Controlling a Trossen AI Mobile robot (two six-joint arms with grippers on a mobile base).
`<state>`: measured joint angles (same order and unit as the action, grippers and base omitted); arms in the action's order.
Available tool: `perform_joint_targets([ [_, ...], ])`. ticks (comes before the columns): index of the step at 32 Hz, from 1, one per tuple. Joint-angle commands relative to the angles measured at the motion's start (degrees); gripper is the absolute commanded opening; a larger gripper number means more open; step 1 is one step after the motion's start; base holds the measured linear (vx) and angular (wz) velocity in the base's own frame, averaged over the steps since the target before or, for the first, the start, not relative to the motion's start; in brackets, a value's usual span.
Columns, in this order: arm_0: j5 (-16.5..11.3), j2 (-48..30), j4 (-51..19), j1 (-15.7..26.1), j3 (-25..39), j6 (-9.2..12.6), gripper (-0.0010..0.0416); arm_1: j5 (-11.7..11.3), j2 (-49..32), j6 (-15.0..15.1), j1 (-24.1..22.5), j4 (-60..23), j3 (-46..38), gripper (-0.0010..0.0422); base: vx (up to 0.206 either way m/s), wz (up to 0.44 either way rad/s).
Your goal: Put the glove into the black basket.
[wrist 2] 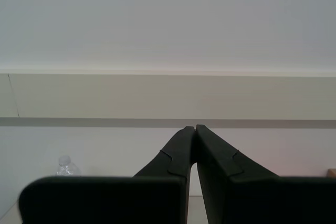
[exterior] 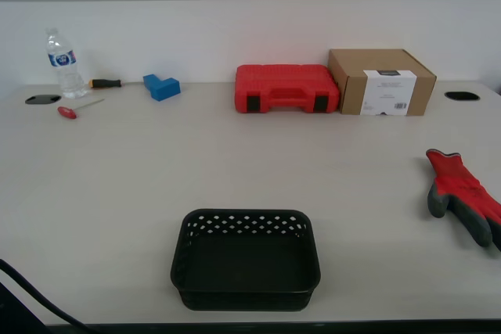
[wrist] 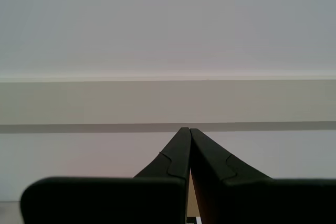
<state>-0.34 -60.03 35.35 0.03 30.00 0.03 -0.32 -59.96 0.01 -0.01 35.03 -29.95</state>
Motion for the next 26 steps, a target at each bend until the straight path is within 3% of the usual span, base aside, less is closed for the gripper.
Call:
perform_joint_targets([
  [1, 0.0, -0.02, 0.15, 0.02, 0.04, 0.09, 0.0001, 0.11, 0.0, 0.02, -0.02, 0.22, -0.04, 0.0, 0.0, 0.0],
  [24, 0.0, -0.02, 0.28, 0.0, 0.04, -0.09, 0.0001, 0.11, 0.0, 0.02, -0.02, 0.22, -0.04, 0.0, 0.0, 0.0],
  [26, 0.28, -0.02, 0.2, 0.0, 0.04, -0.85, 0.0001, 0.11, 0.0, 0.02, -0.02, 0.22, -0.04, 0.0, 0.0, 0.0],
])
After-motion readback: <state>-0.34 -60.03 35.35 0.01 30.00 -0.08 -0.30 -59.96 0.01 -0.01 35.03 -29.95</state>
